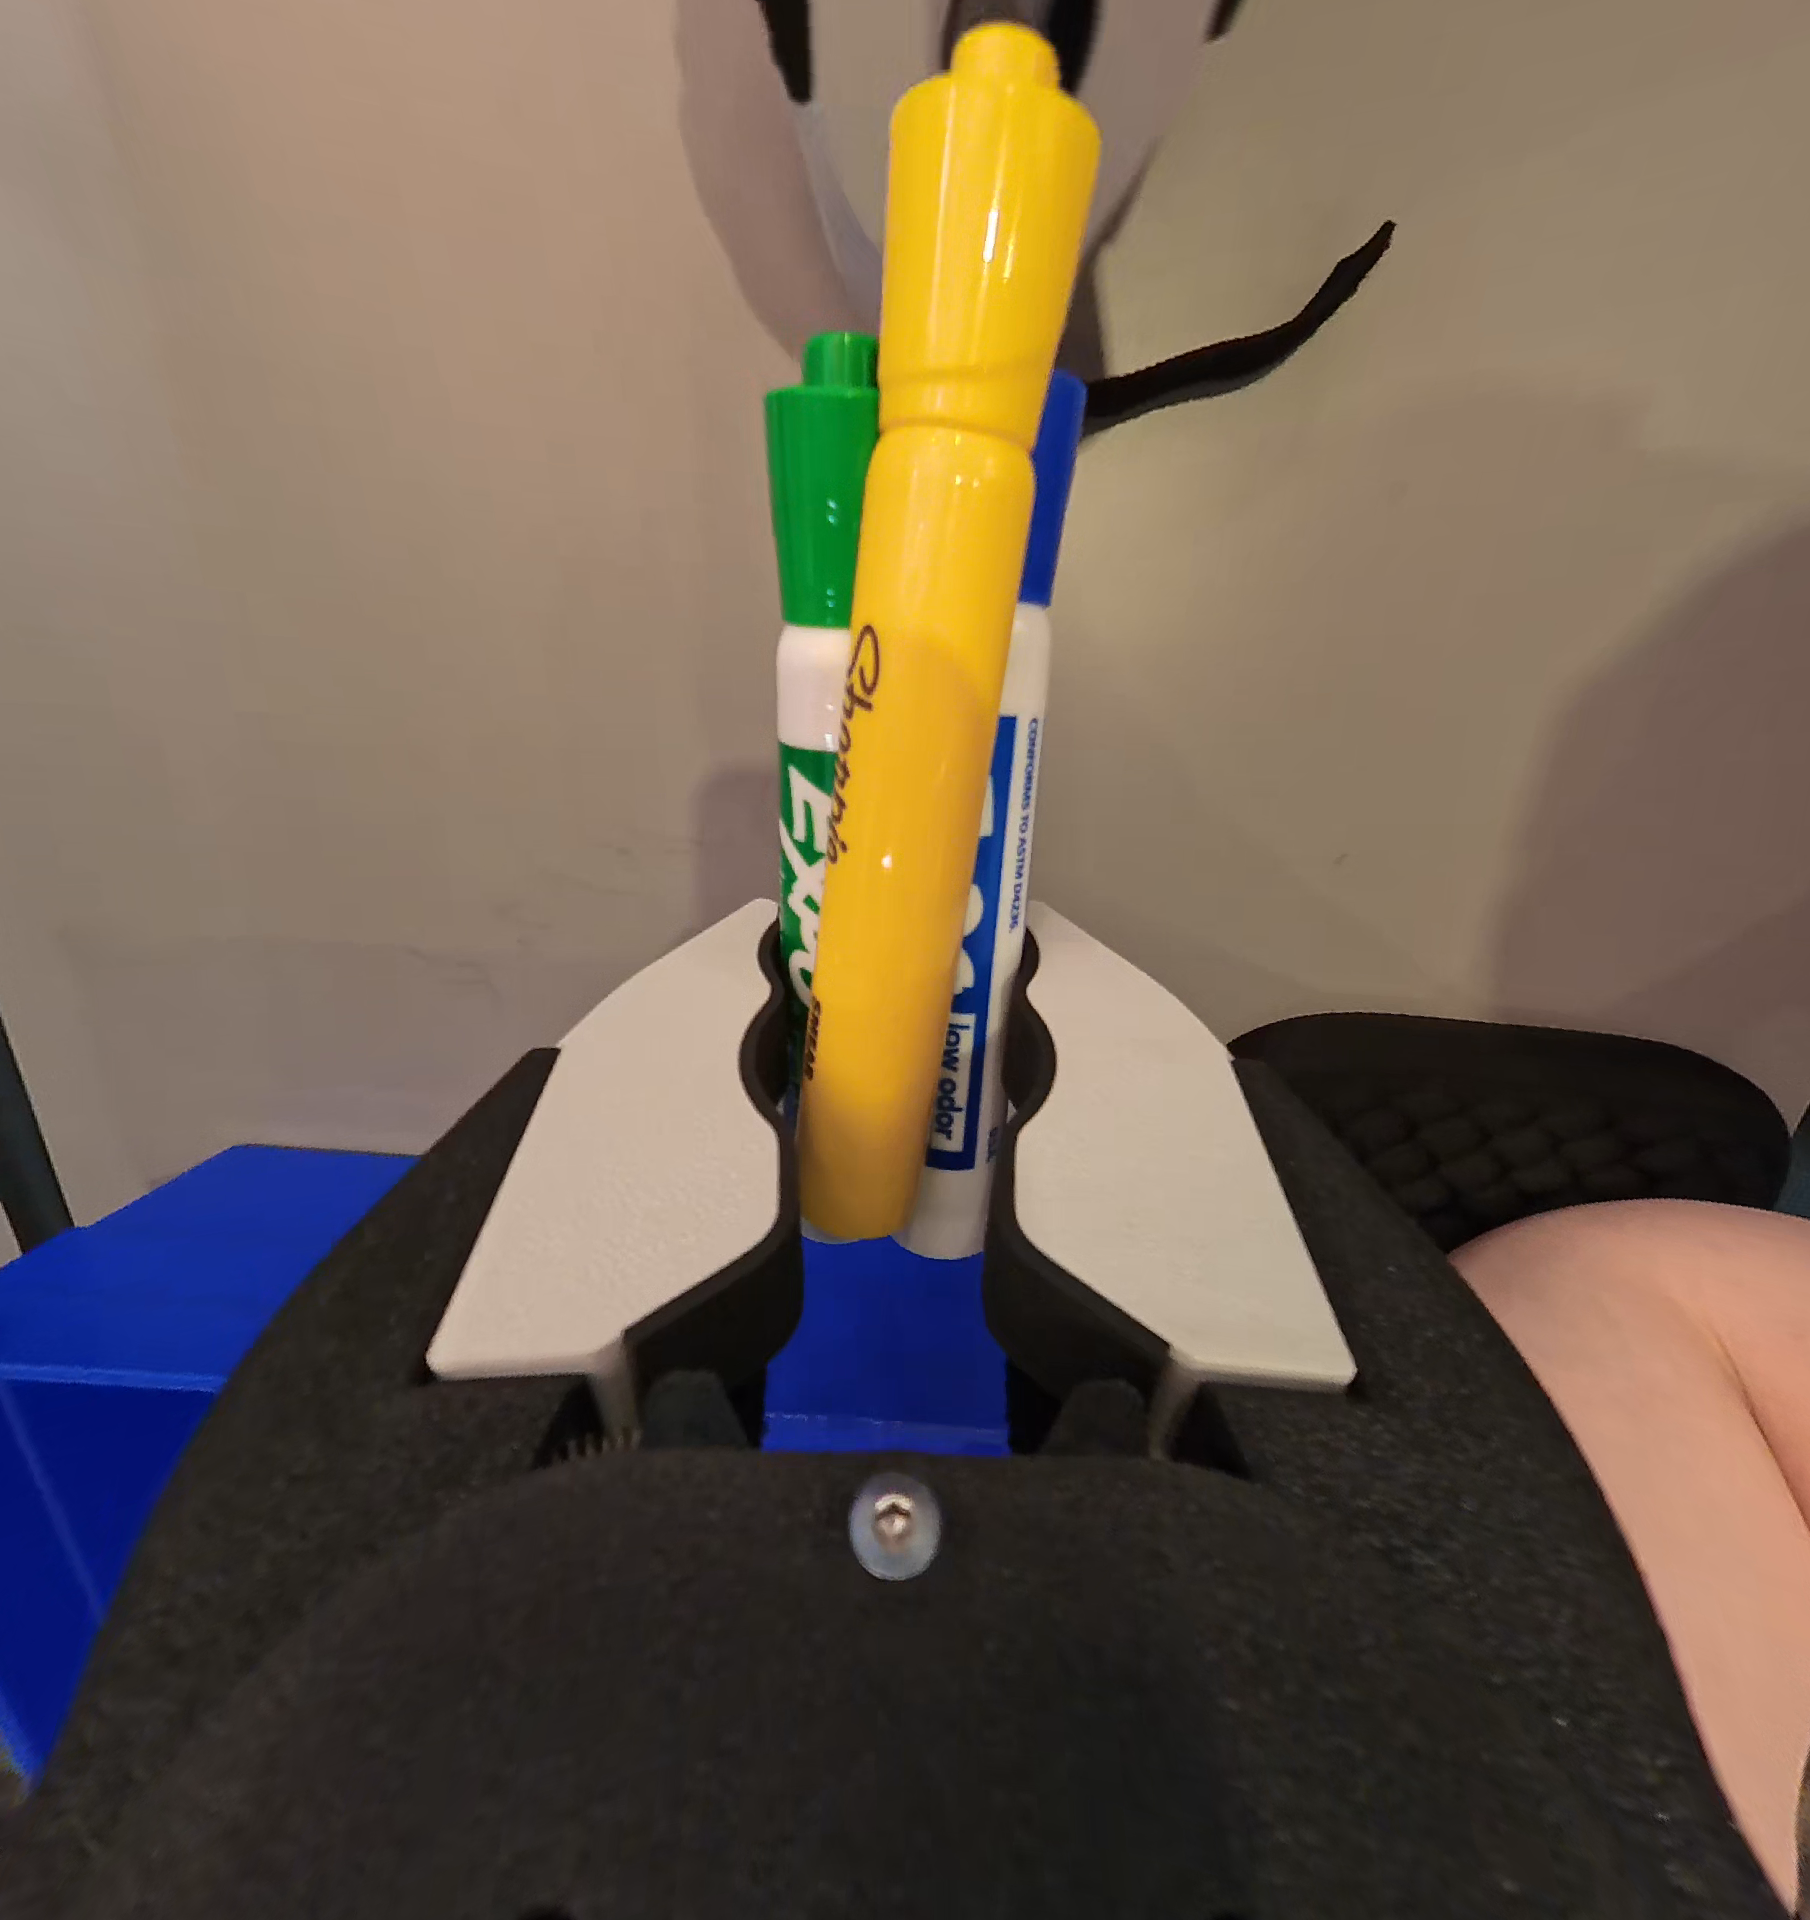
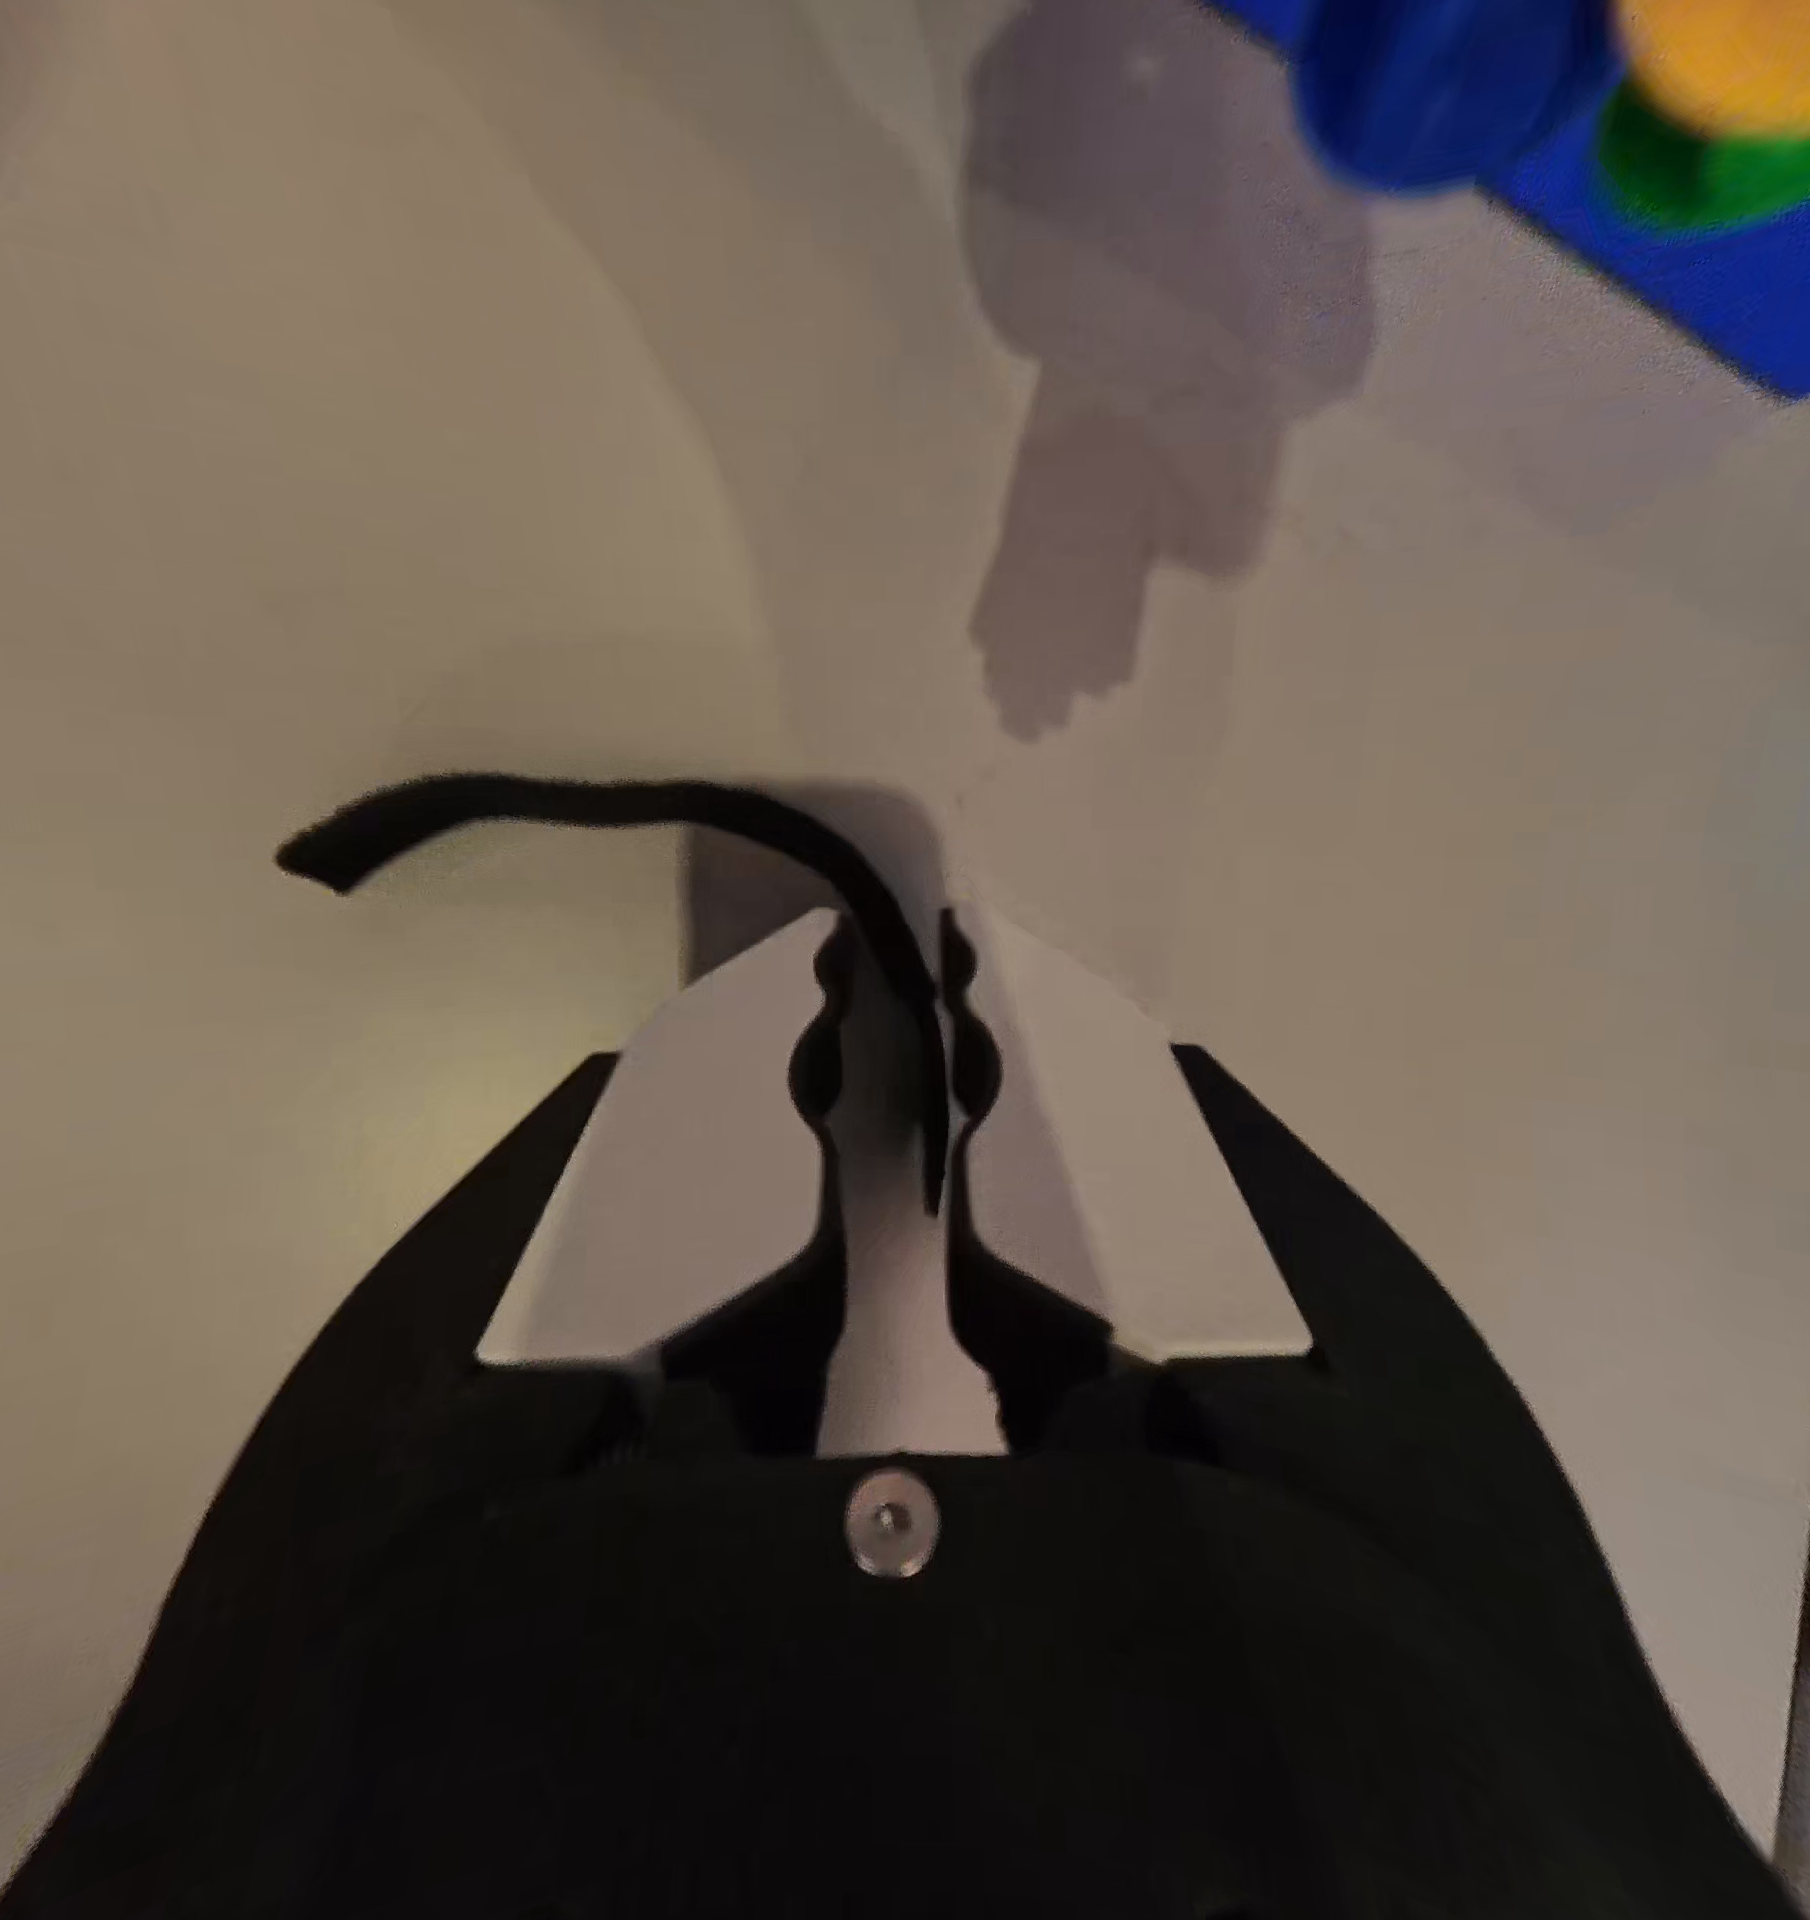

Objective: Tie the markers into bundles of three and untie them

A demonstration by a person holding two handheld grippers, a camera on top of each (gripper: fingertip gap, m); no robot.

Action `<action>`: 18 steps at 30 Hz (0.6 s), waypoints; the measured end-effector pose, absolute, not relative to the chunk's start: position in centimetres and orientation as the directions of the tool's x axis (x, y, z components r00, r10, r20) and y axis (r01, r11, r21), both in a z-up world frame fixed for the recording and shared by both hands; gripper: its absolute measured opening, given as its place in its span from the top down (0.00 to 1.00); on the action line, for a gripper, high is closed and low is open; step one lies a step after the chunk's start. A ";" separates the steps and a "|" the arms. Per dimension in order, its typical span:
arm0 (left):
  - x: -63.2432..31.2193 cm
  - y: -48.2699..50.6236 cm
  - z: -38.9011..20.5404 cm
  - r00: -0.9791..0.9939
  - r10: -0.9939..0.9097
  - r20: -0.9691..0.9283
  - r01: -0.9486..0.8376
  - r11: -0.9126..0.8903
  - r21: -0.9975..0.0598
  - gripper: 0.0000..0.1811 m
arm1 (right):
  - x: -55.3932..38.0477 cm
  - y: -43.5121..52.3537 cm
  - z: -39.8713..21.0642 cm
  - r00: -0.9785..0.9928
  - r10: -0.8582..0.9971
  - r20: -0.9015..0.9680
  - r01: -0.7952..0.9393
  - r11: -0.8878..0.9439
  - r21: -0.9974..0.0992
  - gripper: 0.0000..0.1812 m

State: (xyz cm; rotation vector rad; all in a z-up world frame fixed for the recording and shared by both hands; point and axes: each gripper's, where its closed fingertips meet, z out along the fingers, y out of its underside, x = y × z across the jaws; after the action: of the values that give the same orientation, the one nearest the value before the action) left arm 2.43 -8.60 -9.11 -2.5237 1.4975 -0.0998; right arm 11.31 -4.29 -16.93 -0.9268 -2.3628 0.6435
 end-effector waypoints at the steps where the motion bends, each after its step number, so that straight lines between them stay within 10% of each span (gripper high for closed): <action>1: 2.4 -8.6 -9.1 0.478 -0.877 -0.051 -0.864 -0.459 -0.207 0.79 | 11.7 -4.1 -17.3 -0.641 0.714 0.282 0.489 0.663 -0.566 0.97; 18: 3.1 -7.1 -10.4 0.462 -0.884 -0.076 -0.877 -0.442 -0.189 0.79 | 13.7 -3.5 -11.8 -0.502 0.761 0.412 0.381 0.622 -0.684 0.98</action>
State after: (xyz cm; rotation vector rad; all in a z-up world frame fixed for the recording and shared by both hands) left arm 3.06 -7.07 -10.38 -2.5078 1.5322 -0.0495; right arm 13.67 -3.52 -11.76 -0.8916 -2.1285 0.6792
